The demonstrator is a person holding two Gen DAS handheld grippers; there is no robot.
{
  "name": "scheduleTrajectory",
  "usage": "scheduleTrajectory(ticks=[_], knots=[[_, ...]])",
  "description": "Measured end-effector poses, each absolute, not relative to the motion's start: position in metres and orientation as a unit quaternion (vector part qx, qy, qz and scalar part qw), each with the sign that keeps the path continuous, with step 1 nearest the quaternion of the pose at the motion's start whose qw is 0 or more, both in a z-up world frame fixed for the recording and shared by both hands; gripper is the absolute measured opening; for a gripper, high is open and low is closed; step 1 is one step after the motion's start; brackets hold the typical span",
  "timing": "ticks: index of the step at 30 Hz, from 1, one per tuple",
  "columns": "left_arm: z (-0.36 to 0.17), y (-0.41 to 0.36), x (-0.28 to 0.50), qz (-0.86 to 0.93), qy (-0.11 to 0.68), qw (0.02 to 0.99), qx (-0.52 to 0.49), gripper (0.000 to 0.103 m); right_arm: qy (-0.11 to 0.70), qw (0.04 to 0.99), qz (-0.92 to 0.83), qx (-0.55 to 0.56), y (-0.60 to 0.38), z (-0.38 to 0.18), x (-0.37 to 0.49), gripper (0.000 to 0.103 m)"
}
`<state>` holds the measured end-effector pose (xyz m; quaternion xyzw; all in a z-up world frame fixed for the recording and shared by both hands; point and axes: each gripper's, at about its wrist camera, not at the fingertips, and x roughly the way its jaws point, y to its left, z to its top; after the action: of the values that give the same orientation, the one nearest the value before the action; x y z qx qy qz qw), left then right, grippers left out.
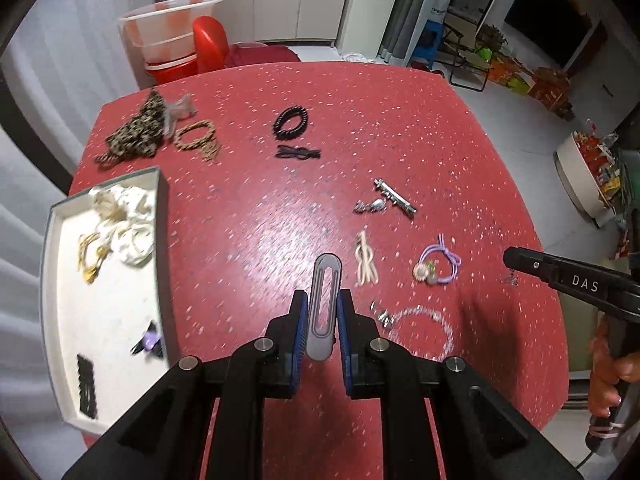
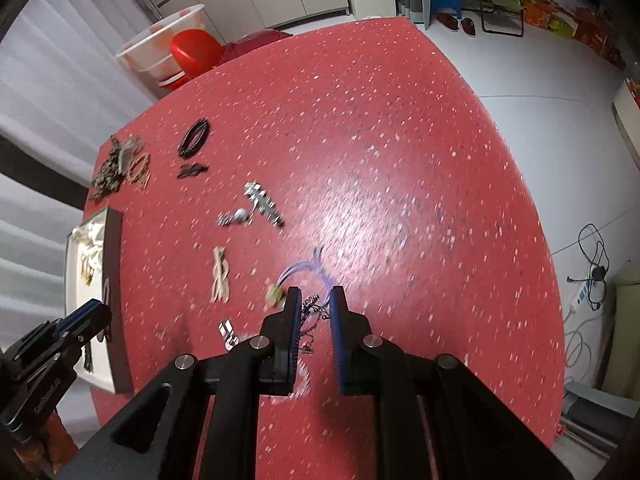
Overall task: Organize jewelry
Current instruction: 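Carry the grey slotted clip toward the tray while the right tool carries the silver charm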
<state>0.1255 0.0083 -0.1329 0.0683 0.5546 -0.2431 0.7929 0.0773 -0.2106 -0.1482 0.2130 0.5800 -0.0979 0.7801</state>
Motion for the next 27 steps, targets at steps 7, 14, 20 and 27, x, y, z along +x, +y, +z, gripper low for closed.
scheduleTrajectory(ticks=[7, 14, 20, 27], knots=[[-0.127, 0.042, 0.115, -0.227, 0.56, 0.795, 0.054, 0.017, 0.59, 0.777, -0.082, 0.206, -0.176, -0.138, 0.07, 0.015], [-0.126, 0.082, 0.105, -0.208, 0.565, 0.798, 0.04, 0.017, 0.596, 0.776, -0.064, 0.197, -0.141, -0.131, 0.069, 0.015], [-0.123, 0.116, 0.103, -0.188, 0.564, 0.804, 0.025, 0.017, 0.6, 0.776, -0.044, 0.188, -0.106, -0.127, 0.078, 0.015], [-0.124, 0.156, 0.105, -0.162, 0.564, 0.81, 0.005, 0.017, 0.602, 0.78, -0.012, 0.171, -0.064, -0.124, 0.094, 0.015]])
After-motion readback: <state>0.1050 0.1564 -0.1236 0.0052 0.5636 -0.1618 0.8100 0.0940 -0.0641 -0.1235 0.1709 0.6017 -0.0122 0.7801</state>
